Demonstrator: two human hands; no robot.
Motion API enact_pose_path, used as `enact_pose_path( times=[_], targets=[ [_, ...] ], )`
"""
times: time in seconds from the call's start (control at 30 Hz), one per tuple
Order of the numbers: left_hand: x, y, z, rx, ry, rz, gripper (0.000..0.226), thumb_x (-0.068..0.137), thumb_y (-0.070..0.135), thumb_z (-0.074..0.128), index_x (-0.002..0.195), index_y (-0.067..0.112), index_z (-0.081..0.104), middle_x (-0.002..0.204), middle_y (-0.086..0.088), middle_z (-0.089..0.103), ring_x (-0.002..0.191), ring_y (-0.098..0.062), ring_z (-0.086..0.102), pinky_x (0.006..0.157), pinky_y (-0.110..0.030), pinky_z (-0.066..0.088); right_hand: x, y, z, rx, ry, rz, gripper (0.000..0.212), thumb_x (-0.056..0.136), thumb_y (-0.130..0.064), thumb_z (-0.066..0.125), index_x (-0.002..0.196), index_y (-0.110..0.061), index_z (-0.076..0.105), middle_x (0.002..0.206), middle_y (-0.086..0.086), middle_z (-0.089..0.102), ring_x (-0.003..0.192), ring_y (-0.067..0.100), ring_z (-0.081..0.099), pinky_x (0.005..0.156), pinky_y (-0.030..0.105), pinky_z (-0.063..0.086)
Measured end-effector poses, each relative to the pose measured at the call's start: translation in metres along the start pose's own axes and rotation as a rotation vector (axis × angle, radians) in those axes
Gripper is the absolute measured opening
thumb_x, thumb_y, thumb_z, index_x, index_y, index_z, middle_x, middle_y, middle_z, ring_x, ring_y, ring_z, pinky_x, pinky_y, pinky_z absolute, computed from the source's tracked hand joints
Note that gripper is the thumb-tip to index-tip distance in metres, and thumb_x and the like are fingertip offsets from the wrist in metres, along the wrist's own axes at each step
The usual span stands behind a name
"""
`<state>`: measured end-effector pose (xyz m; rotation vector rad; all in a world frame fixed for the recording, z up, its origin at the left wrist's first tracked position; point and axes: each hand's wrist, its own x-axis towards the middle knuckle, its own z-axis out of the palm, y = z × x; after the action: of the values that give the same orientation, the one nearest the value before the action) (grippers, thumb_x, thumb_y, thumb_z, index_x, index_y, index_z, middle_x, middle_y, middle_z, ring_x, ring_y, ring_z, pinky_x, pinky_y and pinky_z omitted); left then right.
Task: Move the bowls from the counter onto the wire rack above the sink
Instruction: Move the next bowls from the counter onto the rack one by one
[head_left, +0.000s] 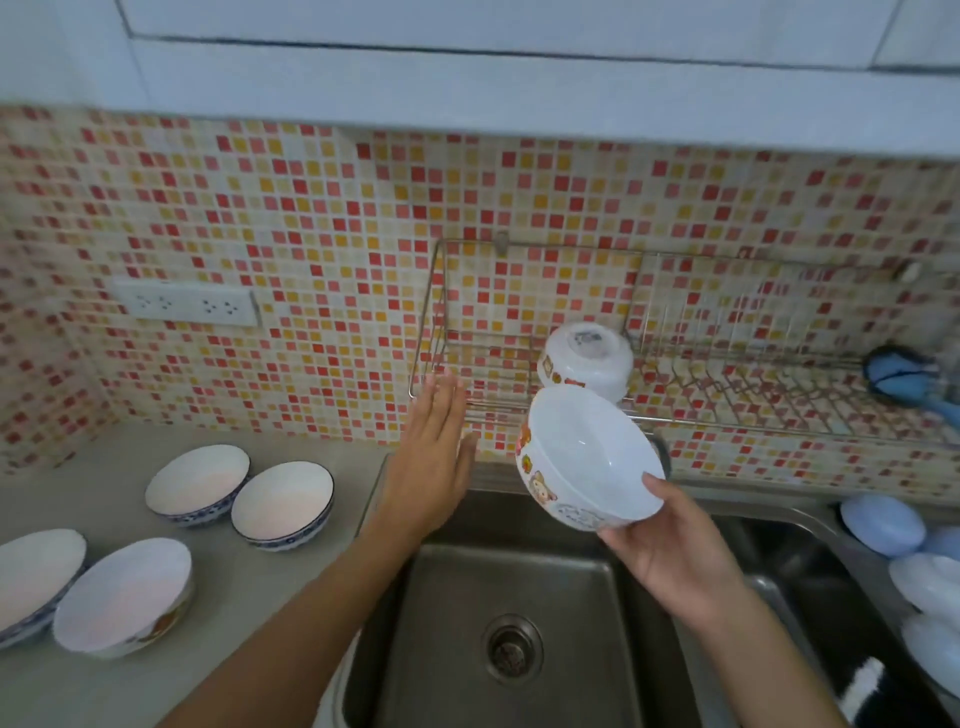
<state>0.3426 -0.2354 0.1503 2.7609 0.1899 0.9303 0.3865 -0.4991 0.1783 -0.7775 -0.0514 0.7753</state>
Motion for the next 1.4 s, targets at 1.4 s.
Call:
enact_pose_path(
  times=[1.4],
  targets=[
    [0.033, -0.037, 0.022, 0.091, -0.183, -0.082, 0.058, 0.1, 0.044, 0.011, 0.145, 0.02, -0.017, 0.153, 0.005, -0.023, 0.139, -0.012, -0.026, 0.115, -0.032, -0.013, 0.217, -0.031, 0.074, -2.06, -0.084, -0.596, 0.053, 0.097, -0.026, 0.053, 0.147, -0.034, 0.037, 0.158, -0.003, 0.028, 0.146, 0.021, 0.022, 0.118, 0.04, 0.026]
  ],
)
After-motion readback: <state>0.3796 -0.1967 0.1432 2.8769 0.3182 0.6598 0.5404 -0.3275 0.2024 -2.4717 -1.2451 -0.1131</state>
